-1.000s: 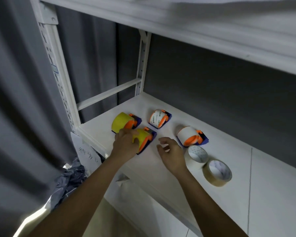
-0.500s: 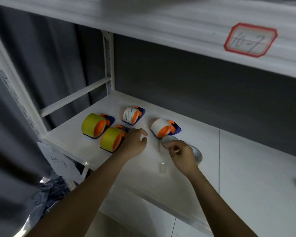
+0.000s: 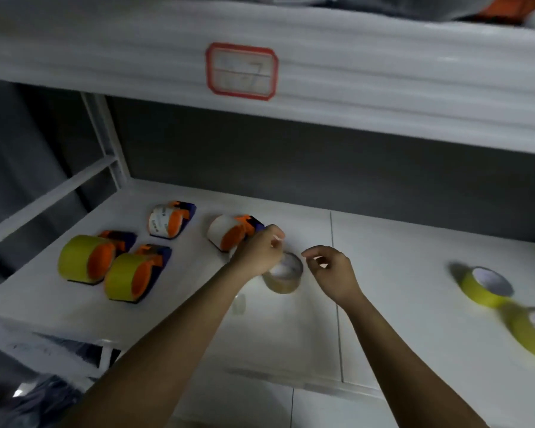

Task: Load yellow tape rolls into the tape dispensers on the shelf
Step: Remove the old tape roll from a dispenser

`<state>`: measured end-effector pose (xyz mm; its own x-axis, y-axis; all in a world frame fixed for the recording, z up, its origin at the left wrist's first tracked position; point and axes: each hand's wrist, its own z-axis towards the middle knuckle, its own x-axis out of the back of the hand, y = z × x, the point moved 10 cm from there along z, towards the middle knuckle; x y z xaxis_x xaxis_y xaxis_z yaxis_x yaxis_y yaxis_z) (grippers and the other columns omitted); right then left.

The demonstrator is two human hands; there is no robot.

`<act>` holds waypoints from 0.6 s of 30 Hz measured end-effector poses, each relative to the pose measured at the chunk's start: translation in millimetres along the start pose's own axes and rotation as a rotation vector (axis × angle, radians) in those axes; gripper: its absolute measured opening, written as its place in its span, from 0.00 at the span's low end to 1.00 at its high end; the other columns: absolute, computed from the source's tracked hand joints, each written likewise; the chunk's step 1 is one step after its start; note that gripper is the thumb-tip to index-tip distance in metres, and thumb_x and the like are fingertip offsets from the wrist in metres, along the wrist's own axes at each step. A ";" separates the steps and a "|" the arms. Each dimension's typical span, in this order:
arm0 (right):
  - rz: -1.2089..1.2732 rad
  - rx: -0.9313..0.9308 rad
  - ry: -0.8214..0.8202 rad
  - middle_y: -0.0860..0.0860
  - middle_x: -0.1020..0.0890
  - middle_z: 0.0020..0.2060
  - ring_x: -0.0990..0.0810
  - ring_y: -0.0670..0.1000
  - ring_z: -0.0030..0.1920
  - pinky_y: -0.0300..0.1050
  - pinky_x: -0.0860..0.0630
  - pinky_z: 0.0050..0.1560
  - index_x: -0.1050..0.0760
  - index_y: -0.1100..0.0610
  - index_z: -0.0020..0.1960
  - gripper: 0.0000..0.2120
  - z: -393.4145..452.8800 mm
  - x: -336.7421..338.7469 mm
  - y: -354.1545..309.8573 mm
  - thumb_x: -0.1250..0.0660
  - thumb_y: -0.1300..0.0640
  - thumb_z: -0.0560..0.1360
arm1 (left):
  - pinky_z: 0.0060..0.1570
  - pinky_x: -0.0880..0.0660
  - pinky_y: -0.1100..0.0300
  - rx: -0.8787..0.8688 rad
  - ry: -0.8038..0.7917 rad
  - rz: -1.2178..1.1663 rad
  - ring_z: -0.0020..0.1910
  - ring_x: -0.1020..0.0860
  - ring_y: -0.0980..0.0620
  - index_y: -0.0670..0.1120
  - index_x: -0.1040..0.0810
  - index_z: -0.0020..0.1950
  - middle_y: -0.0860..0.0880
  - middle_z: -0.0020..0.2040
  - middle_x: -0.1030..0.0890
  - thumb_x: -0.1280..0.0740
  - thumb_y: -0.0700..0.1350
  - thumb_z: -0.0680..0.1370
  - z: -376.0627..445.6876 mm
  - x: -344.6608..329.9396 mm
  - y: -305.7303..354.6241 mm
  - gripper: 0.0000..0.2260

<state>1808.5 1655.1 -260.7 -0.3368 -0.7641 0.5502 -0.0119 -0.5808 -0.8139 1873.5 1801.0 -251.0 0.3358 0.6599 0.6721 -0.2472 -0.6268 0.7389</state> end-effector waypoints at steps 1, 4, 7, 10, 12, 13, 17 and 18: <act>-0.010 -0.003 0.006 0.45 0.19 0.42 0.22 0.40 0.39 0.22 0.31 0.38 0.19 0.55 0.45 0.11 -1.3 10.9 6.8 0.36 0.68 0.73 | 0.55 0.24 0.49 0.003 0.003 0.011 0.52 0.21 0.47 0.49 0.28 0.61 0.46 0.54 0.20 0.41 0.43 0.79 0.6 -8.5 8.2 0.11; -0.055 -0.006 -0.039 0.43 0.19 0.43 0.22 0.40 0.39 0.23 0.30 0.40 0.19 0.54 0.46 0.10 -3.4 43.2 28.2 0.36 0.66 0.75 | 0.52 0.22 0.51 0.010 0.005 0.052 0.48 0.21 0.49 0.51 0.28 0.60 0.47 0.53 0.19 0.41 0.43 0.78 0.8 -38.9 34.1 0.11; -0.122 0.019 -0.087 0.45 0.18 0.45 0.21 0.43 0.40 0.28 0.27 0.44 0.19 0.55 0.48 0.09 -6.2 79.3 51.1 0.36 0.64 0.75 | 0.52 0.22 0.51 0.001 0.026 0.050 0.48 0.21 0.50 0.53 0.28 0.58 0.50 0.53 0.19 0.41 0.44 0.78 0.8 -72.1 63.7 0.10; -0.189 0.038 -0.146 0.44 0.18 0.45 0.20 0.46 0.41 0.35 0.25 0.46 0.19 0.54 0.49 0.08 -14.7 118.1 76.9 0.36 0.62 0.75 | 0.54 0.23 0.51 -0.018 0.047 0.094 0.51 0.22 0.48 0.51 0.27 0.58 0.50 0.55 0.20 0.42 0.45 0.78 0.2 -110.4 104.3 0.10; -0.239 0.063 -0.176 0.42 0.19 0.43 0.21 0.44 0.40 0.34 0.27 0.45 0.19 0.53 0.48 0.08 -19.6 145.8 92.2 0.36 0.61 0.75 | 0.54 0.23 0.52 -0.032 0.040 0.107 0.51 0.22 0.48 0.51 0.27 0.58 0.49 0.56 0.20 0.42 0.45 0.78 -1.6 -140.5 132.2 0.10; -0.263 0.067 -0.184 0.42 0.19 0.42 0.21 0.44 0.40 0.35 0.26 0.45 0.19 0.52 0.48 0.09 -20.9 159.6 99.9 0.36 0.62 0.75 | 0.53 0.23 0.52 -0.039 0.040 0.118 0.51 0.22 0.48 0.50 0.26 0.58 0.49 0.56 0.20 0.42 0.45 0.79 -2.9 -155.0 144.5 0.10; -0.278 0.028 -0.169 0.46 0.17 0.41 0.20 0.49 0.40 0.41 0.24 0.47 0.19 0.53 0.45 0.09 -29.2 208.6 129.6 0.37 0.63 0.74 | 0.54 0.24 0.53 -0.033 0.044 0.157 0.52 0.22 0.47 0.48 0.25 0.58 0.49 0.57 0.20 0.43 0.44 0.79 -13.0 -204.2 181.3 0.11; -0.270 0.016 -0.154 0.46 0.17 0.41 0.19 0.49 0.40 0.41 0.24 0.47 0.19 0.54 0.45 0.09 -32.2 219.5 136.7 0.37 0.63 0.73 | 0.54 0.24 0.52 -0.029 0.039 0.155 0.53 0.22 0.47 0.48 0.25 0.58 0.48 0.57 0.20 0.43 0.44 0.79 -15.0 -214.0 187.9 0.11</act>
<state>1702.7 1417.1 -257.2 -0.1771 -0.6145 0.7688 -0.0663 -0.7720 -0.6322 1741.5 1548.3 -255.3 0.2562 0.5723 0.7789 -0.3196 -0.7104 0.6271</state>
